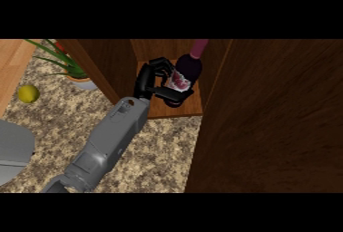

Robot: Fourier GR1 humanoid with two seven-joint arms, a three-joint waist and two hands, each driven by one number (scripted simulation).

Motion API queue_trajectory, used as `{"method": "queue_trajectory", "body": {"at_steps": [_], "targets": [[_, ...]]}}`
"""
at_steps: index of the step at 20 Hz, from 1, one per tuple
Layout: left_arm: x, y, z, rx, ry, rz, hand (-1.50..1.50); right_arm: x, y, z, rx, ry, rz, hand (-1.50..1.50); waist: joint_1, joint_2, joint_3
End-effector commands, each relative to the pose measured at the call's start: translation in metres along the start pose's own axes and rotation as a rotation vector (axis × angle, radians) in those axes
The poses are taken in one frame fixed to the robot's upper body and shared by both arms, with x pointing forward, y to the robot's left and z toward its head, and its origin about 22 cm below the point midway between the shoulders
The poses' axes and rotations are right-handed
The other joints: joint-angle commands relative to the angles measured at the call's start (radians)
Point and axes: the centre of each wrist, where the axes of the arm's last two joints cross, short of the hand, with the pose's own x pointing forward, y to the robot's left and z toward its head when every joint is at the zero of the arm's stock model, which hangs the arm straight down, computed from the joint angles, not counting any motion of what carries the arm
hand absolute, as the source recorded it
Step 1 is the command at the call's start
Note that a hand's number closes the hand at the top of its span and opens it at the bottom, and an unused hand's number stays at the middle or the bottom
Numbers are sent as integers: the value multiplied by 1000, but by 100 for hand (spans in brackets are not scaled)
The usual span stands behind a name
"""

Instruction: Pick up the wine, place it into the cabinet and close the cabinet

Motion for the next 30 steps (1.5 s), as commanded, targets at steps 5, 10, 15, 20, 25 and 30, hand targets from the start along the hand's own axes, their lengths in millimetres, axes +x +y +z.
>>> {"method": "queue_trajectory", "body": {"at_steps": [5, 10, 15, 20, 25, 30], "targets": [[-3, 7, -7, 79, 45, 27, 150, 35, -4, 15, 36, -3, -127, -150, -15, 6, -1], [7, 7, -17, 107, 73, 29, 150, 29, -1, 18, 49, 0, -125, -150, -34, 14, -1], [-1, 24, -16, 153, 50, -10, 150, 25, -1, 20, 55, -1, -123, -150, -41, 18, 0], [-1, 30, -18, 171, 21, -77, -150, 21, 3, 20, 76, -14, -135, -150, -44, 22, -2], [10, 36, -26, 234, -15, -156, -150, 16, 0, 17, 77, -10, -113, -150, -52, 29, -1], [6, 46, -25, 255, -9, -212, -150, 18, 2, 19, 78, -22, -135, -150, -52, 30, -2]]}}
